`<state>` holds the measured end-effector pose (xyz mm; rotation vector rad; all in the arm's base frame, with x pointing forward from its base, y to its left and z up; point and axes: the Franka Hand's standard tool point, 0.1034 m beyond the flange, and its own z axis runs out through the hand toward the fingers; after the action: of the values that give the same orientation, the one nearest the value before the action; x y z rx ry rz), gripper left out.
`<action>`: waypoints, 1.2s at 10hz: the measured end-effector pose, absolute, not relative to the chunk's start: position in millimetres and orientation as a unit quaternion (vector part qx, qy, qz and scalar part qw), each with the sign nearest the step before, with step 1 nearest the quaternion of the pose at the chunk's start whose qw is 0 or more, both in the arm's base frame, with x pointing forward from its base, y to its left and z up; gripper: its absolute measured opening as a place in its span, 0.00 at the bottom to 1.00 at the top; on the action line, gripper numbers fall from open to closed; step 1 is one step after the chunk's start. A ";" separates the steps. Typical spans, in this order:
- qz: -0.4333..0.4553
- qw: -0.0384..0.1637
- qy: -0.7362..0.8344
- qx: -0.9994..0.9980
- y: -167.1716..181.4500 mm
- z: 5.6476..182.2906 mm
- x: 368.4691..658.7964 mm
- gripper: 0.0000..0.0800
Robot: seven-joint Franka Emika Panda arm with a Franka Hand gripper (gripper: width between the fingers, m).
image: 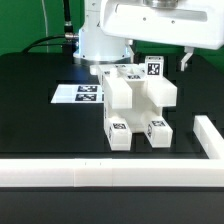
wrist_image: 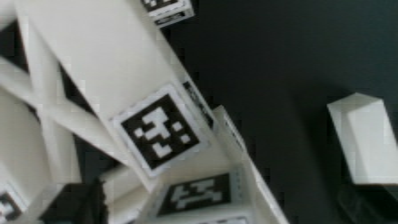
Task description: Assemble chair
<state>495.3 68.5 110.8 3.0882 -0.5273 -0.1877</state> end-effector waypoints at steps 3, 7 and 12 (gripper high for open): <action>-0.056 -0.004 -0.056 0.997 66.4 111.2 497.1 0.81; -0.054 -0.007 -0.005 0.999 62.4 112.3 499.3 0.69; -0.054 -0.006 -0.021 0.998 62.4 112.2 499.3 0.36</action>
Offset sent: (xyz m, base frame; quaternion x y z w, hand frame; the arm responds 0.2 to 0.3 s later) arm 0.0024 -0.0029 0.0032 0.0004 -0.0054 -0.1872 0.9823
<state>499.3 62.4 112.2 3.1491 -0.0655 -0.1694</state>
